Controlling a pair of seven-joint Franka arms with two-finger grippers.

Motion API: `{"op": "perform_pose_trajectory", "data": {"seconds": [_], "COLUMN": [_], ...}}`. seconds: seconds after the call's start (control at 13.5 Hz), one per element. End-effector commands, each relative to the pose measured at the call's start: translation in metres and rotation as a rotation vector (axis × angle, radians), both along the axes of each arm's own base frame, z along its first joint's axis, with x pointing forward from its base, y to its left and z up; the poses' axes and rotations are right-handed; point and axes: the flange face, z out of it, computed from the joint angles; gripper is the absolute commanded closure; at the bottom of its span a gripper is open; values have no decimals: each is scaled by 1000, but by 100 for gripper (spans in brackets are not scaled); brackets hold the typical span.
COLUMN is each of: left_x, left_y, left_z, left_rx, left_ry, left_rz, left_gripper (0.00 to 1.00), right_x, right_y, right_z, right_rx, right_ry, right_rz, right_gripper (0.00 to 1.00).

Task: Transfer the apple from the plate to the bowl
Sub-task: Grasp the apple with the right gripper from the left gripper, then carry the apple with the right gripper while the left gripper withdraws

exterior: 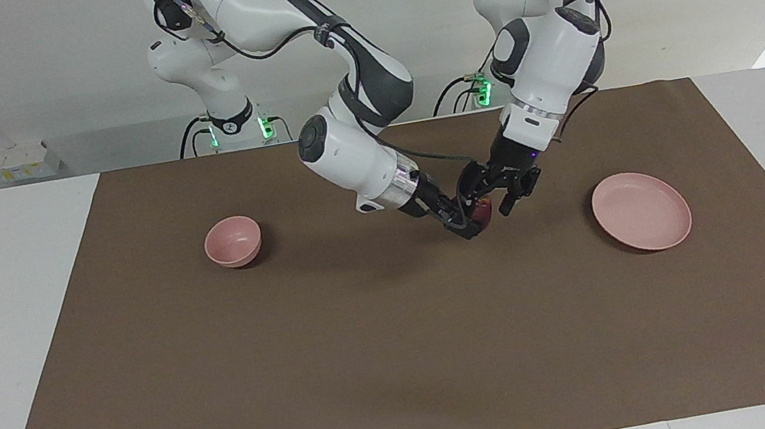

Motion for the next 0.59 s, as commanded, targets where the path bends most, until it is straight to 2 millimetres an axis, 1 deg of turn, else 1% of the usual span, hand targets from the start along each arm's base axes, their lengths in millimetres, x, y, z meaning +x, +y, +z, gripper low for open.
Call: {"op": "perform_pose_trajectory", "data": {"seconds": [0.0,0.07,0.22,0.3,0.44,0.52], "left_x": [9,5,5,7,16,19], "left_y": [56,69,97,110,135,144], "left_z": [23,32,40,39,45,47], "left_rx": [74,85,100,125,232,273], "left_ry": [53,66,60,58,19,2], "left_rz": [-53,-86,-122,-146,-213,-247], "left_gripper": [0,0,0,0,0,0], "right_x": [3,4,6,7,8,9], "right_y": [-44,-53,-67,-76,-94,-103], "right_z": [31,36,43,47,51,55], "right_rx": [-25,-33,-69,-94,-159,-189], "right_ry": [-22,-23,-27,-29,-38,-43], "right_rz": [35,43,64,80,120,143], "right_gripper": [100,100,100,100,100,100]}}
